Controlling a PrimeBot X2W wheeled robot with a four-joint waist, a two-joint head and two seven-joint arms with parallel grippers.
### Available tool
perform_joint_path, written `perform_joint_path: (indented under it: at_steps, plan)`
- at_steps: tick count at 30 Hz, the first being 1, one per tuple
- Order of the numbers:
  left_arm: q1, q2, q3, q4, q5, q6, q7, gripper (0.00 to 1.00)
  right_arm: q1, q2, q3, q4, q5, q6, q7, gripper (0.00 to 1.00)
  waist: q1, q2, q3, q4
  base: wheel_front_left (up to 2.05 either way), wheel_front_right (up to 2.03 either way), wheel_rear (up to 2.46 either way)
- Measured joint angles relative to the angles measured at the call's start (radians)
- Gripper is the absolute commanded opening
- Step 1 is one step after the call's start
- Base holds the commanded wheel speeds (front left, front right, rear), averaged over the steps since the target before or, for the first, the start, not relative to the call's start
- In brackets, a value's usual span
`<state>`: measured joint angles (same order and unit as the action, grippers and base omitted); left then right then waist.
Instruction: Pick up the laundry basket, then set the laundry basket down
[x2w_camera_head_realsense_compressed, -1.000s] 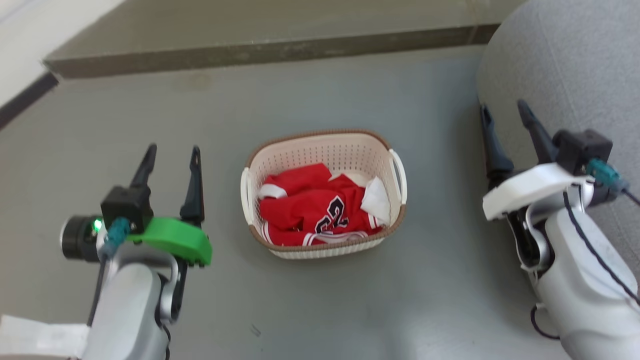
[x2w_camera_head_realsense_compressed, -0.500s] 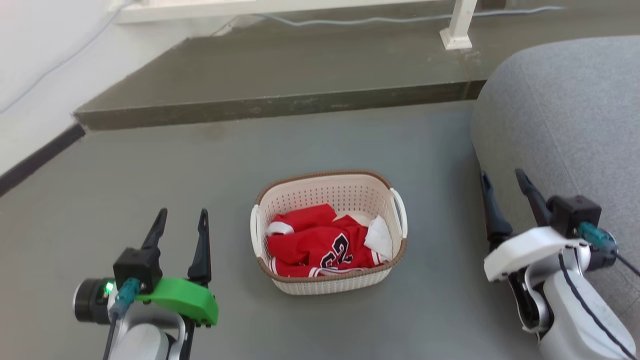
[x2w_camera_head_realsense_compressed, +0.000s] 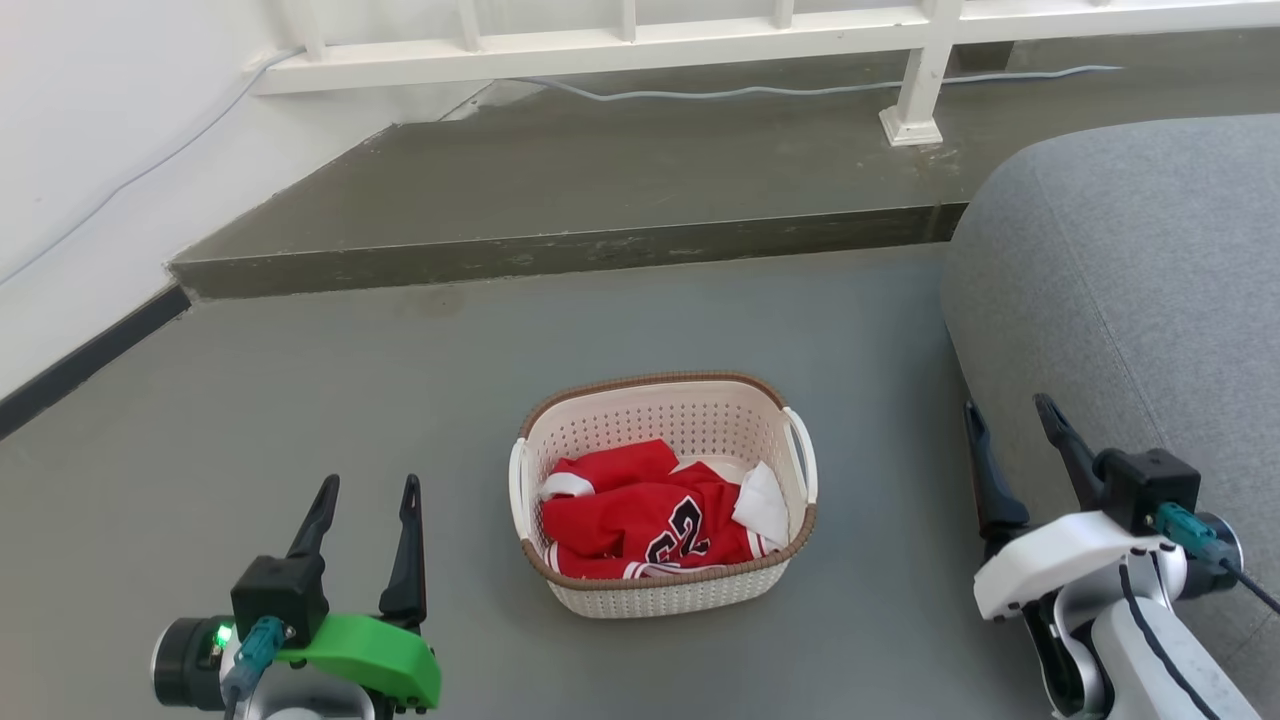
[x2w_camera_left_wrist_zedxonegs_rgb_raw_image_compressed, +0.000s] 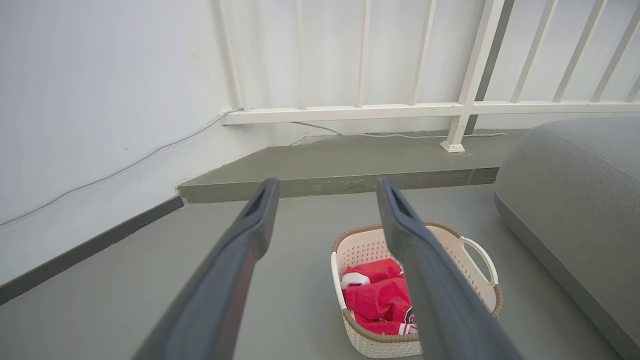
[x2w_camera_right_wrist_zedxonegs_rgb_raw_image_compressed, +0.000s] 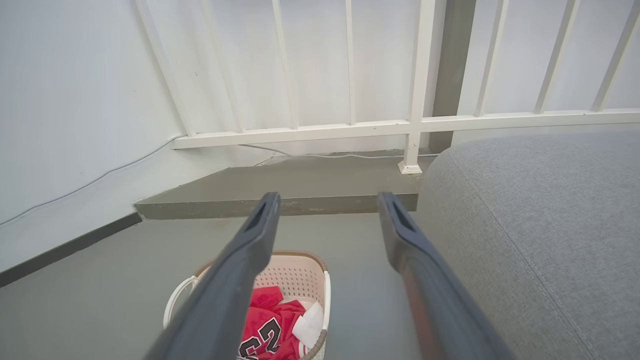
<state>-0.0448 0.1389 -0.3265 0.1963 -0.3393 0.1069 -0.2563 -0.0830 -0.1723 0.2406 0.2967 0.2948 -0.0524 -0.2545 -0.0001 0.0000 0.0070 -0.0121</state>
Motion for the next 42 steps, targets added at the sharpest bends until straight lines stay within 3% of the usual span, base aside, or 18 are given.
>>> perform_joint_path:
  at_steps: [33,34,42]
  plan:
    - [0.069,0.0,0.023,-0.063,0.03,0.009,0.0,1.0,0.072,-0.003,-0.016,-0.074,-0.016,-0.002,0.0,1.0,0.0,0.0,0.005,-0.004,0.0,0.0,0.0]
    - [0.069,-0.002,0.021,-0.054,0.03,0.009,0.0,0.0,0.073,0.0,-0.014,-0.064,-0.016,-0.002,0.0,0.0,0.0001,0.0,0.005,-0.004,0.0,0.0,0.0]
    - [0.09,-0.016,0.016,-0.029,-0.009,-0.001,0.002,0.0,0.106,0.019,-0.019,-0.037,0.019,0.002,0.006,0.0,0.0,0.0,0.004,-0.003,0.0,0.0,0.0]
